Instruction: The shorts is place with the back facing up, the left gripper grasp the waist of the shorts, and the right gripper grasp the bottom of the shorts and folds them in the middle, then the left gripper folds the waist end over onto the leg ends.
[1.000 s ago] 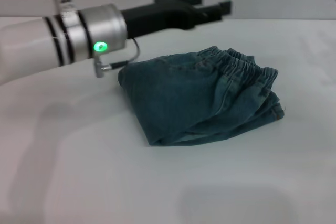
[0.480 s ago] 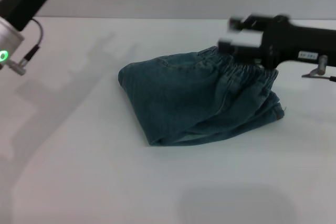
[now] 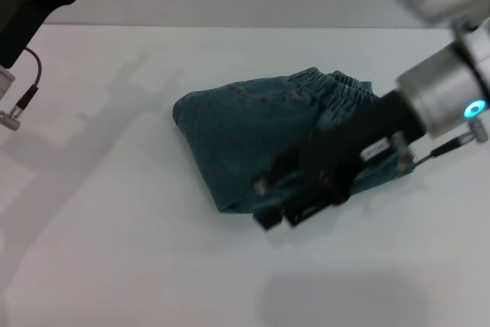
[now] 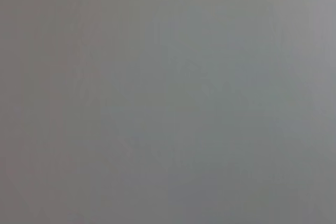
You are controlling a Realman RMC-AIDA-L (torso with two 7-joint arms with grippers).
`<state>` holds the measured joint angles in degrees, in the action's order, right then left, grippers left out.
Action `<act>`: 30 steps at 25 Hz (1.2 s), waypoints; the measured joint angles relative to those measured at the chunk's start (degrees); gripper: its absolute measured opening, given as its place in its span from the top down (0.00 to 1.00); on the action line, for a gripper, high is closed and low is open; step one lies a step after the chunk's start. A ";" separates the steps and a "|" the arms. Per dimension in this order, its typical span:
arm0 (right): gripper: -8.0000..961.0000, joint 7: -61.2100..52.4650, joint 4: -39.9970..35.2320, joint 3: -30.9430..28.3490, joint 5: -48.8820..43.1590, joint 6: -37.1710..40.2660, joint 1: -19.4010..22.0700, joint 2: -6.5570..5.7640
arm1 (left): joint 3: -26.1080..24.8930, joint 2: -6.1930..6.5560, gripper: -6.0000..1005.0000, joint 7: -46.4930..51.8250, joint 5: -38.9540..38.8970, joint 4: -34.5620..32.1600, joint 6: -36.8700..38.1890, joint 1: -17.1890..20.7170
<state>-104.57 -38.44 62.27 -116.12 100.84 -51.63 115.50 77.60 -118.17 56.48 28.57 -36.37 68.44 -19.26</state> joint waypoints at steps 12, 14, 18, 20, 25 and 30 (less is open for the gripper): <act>0.33 -1.46 8.62 6.60 -5.86 -12.27 -0.89 3.92 | 0.01 -0.03 0.14 -1.27 -0.38 1.41 2.38 0.98; 0.33 -1.01 8.58 7.00 -5.11 -14.52 -0.28 3.94 | 0.08 -0.02 0.14 -1.38 -0.39 1.46 2.38 0.99; 0.33 0.71 8.85 9.07 -2.37 -19.32 0.97 3.93 | 0.39 -0.06 0.14 -1.44 -0.42 1.58 2.40 0.99; 0.33 0.94 8.87 11.06 -1.38 -21.89 1.35 3.94 | 0.40 -0.11 0.14 -1.45 -0.44 1.91 2.42 0.94; 0.33 2.35 8.97 17.31 2.25 -27.91 2.08 4.04 | 0.47 -0.19 0.14 -1.46 -0.53 2.19 2.51 0.82; 0.33 5.87 8.94 21.47 6.79 -32.12 2.87 4.07 | 0.58 -0.21 0.14 -1.46 -0.55 2.19 2.50 0.67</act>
<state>-98.70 -29.50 83.74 -109.33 68.73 -48.76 119.56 78.17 -118.38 55.01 28.03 -34.18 70.94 -18.59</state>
